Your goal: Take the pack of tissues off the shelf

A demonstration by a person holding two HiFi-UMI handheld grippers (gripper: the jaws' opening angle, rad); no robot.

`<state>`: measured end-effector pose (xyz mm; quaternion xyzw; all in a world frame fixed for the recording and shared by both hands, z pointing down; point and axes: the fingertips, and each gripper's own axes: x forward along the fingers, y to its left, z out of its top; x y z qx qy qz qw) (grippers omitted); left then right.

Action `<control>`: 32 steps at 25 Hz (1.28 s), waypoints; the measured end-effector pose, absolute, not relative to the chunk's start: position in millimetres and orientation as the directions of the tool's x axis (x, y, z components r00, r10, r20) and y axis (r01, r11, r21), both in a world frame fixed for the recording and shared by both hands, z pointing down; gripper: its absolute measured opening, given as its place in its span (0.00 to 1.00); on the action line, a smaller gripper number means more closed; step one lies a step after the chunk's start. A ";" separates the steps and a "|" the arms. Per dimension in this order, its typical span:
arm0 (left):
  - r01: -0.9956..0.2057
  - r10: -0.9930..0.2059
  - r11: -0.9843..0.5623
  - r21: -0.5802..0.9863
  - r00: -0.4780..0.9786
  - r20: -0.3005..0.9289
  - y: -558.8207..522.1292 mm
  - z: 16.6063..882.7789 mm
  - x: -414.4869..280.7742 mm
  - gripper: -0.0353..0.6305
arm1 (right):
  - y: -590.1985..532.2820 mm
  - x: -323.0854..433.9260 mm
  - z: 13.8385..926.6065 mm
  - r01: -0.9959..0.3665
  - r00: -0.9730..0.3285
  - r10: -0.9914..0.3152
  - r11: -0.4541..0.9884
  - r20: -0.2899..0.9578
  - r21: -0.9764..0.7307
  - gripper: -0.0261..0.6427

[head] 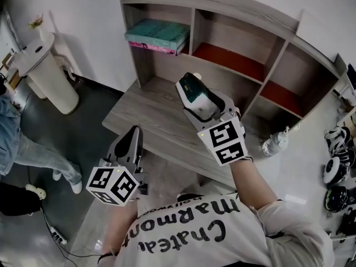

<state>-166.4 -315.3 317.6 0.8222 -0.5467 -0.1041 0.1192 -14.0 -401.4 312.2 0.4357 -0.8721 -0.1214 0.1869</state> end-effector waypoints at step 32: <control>-0.831 -0.882 -0.445 0.332 0.471 -0.002 -140.3 350.0 -149.9 0.08 | -193.1 7.1 367.2 -0.804 -0.493 -0.823 0.555 0.282 0.215 0.54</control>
